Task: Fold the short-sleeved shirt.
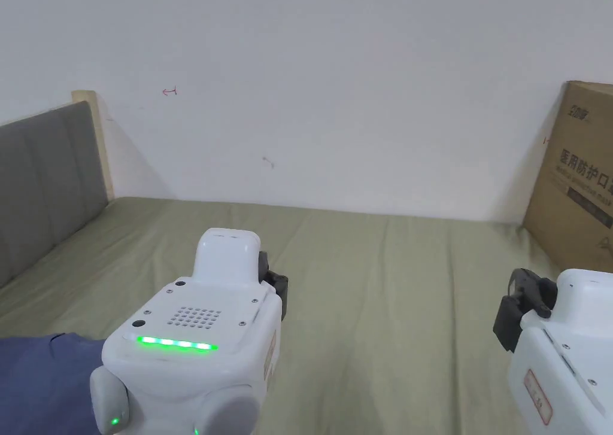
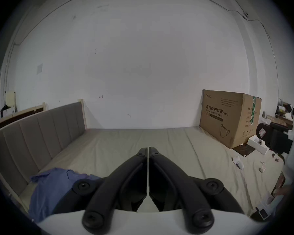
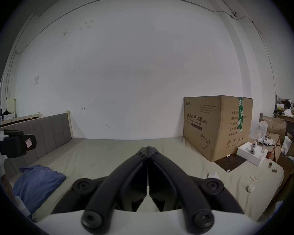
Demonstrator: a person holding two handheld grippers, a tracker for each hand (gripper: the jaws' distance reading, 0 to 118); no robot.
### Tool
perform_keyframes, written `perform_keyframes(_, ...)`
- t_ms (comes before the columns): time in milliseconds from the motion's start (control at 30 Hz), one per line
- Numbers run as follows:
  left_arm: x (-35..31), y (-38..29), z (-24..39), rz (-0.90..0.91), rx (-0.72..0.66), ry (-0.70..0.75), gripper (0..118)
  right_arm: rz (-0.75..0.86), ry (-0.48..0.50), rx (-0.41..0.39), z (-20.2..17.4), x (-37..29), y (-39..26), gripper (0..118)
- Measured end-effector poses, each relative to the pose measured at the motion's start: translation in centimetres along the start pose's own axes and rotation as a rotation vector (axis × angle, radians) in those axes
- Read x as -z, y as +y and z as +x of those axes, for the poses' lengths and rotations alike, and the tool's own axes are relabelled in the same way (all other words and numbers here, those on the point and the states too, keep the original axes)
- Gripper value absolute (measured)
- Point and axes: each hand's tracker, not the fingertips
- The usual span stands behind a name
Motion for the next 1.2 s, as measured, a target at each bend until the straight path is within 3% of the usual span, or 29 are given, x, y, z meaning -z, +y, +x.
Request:
perform_keyframes(167, -1.5, -1.0, -5.0, -0.032, -0.004, 0.086, 1, -0.046, 0.085, -0.010, -3.8, 1.5, -1.0, 0)
perform_keyframes(400, -9.4, -2.4, -17.6, -0.068, 0.020, 0.485, 1, -0.084, 0.475, -0.036, -17.2, 2.0, -1.7, 0)
perform_keyframes(533, -12.6, -3.1, -21.7, -0.101, -0.049, 0.563, 1, -0.114, 0.616, 0.004, -21.6, 1.7, -1.7, 0)
perform_keyframes(700, -11.7, -4.4, -24.1, -0.167, -0.114, 0.576, 1, -0.164, 0.654, -0.061, -22.9, 2.5, -2.6, 0)
perform_keyframes(800, -6.8, -6.4, -28.5, -0.491, -0.186, 0.506, 1, -0.227, 0.647, -0.086, -21.9, 3.1, -3.5, 0)
perform_keyframes(900, -1.9, -11.0, -34.1, -0.698, -0.446, 0.323, 1, -0.287, 0.628, -0.126, -20.5, 4.0, -4.9, 0)
perform_keyframes(967, 0.7, -14.4, -36.6, -0.779, -0.564, 0.303, 2, -0.315, 0.598, -0.171, -19.6, 4.8, -6.1, 0)
perform_keyframes(1000, 1.7, -15.6, -37.4, -0.805, -0.578, 0.310, 8, -0.324, 0.585, -0.186, -19.2, 5.1, -6.5, 0)
perform_keyframes(1033, 2.8, -17.0, -37.7, -0.840, -0.542, 0.343, 36, -0.339, 0.575, -0.195, -18.8, 5.5, -7.0, 0)
perform_keyframes(1067, 3.7, -18.1, -38.1, -0.861, -0.526, 0.362, 73, -0.357, 0.570, -0.196, -18.4, 5.9, -7.4, 0)
perform_keyframes(1100, 4.8, -19.2, -38.4, -0.872, -0.519, 0.363, 99, -0.378, 0.562, -0.194, -18.3, 6.2, -7.9, 0)
perform_keyframes(1133, 5.4, -20.2, -38.3, -0.870, -0.519, 0.350, 103, -0.401, 0.554, -0.189, -18.0, 6.7, -8.4, 0)
perform_keyframes(1200, 7.1, -21.7, -38.5, -0.904, -0.526, 0.333, 101, -0.439, 0.539, -0.185, -17.6, 7.5, -9.2, 0)
